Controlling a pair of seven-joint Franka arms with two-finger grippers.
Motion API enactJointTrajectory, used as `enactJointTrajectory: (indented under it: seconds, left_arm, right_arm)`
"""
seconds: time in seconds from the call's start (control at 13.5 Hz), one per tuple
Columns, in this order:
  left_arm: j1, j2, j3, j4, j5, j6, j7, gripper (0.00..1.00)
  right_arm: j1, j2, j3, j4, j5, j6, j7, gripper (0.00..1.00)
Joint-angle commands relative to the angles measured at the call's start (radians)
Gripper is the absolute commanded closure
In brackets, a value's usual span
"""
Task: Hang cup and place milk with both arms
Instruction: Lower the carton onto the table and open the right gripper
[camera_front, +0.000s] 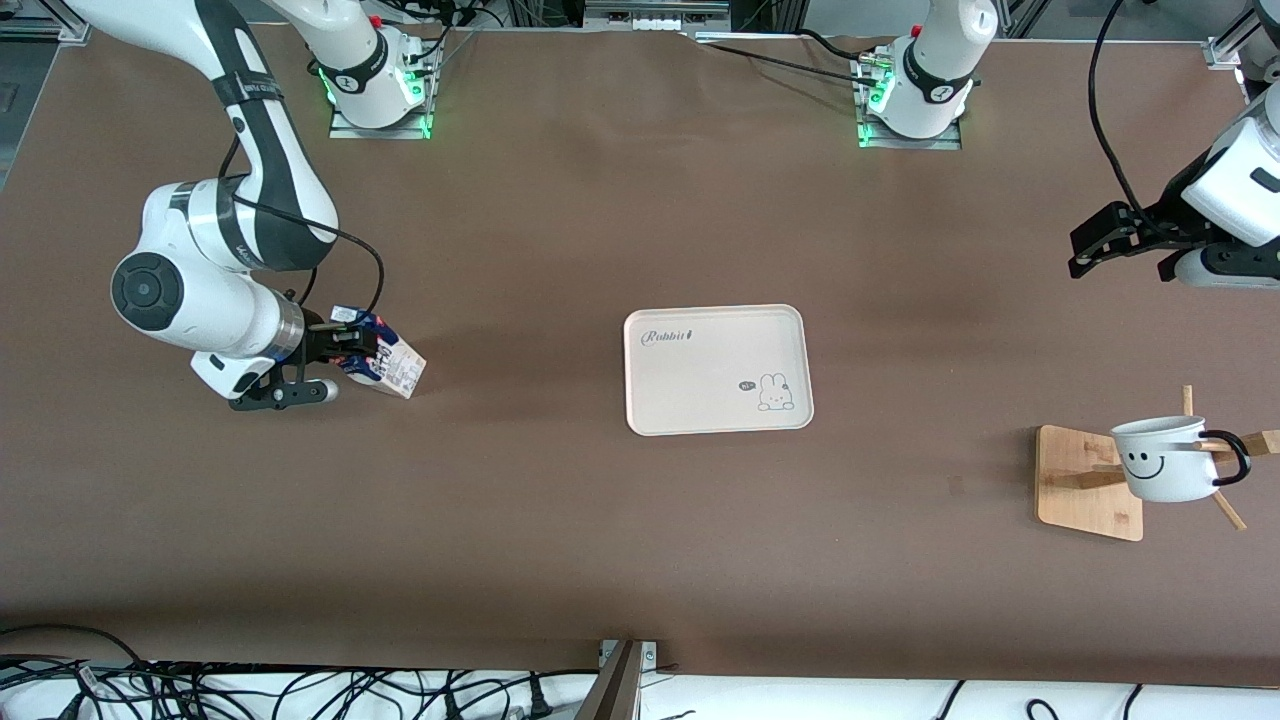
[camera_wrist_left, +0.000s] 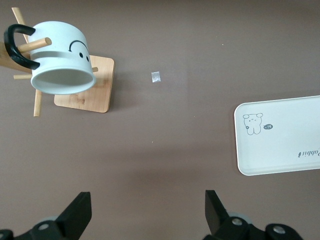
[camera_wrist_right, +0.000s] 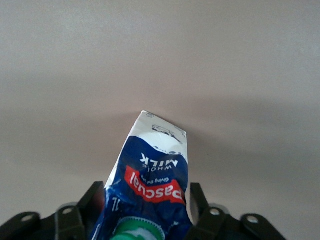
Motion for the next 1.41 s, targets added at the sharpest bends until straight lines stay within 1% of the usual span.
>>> enactJointTrajectory:
  seconds: [0.0, 0.15, 0.22, 0.67, 0.89, 0.97, 1.19, 1.34]
  left_arm:
    - [0.007, 0.002, -0.006, 0.023, 0.021, -0.024, 0.016, 0.0]
    - [0.008, 0.002, -0.006, 0.023, 0.019, -0.024, 0.016, 0.0]
    - [0.01, 0.002, -0.004, 0.023, 0.019, -0.026, 0.018, 0.0]
    - [0.013, 0.002, -0.004, 0.023, 0.019, -0.026, 0.034, 0.0]
    - [0.013, 0.002, -0.004, 0.023, 0.019, -0.026, 0.033, 0.0]
    - [0.013, 0.004, -0.004, 0.023, 0.019, -0.026, 0.033, 0.0]
    - [0.013, 0.002, -0.006, 0.023, 0.019, -0.026, 0.031, 0.0]
    - [0.013, 0.002, -0.006, 0.023, 0.019, -0.027, 0.03, 0.0]
  right_arm:
    - [-0.003, -0.017, 0.0, 0.023, 0.015, -0.011, -0.001, 0.0]
    - [0.0, -0.017, 0.0, 0.086, 0.013, -0.084, 0.0, 0.0]
    - [0.002, -0.017, 0.0, 0.097, 0.013, -0.109, 0.015, 0.0]
    - [-0.001, 0.003, 0.0, 0.086, 0.013, -0.112, 0.039, 0.0]
    - [-0.004, -0.006, -0.005, 0.133, 0.012, -0.112, 0.019, 0.0]
    - [-0.004, -0.009, -0.025, 0.168, 0.009, -0.118, 0.012, 0.0]
    - [-0.003, -0.044, -0.025, 0.267, 0.013, -0.231, 0.023, 0.0]
    - [-0.003, -0.096, -0.025, 0.337, 0.007, -0.355, 0.031, 0.0]
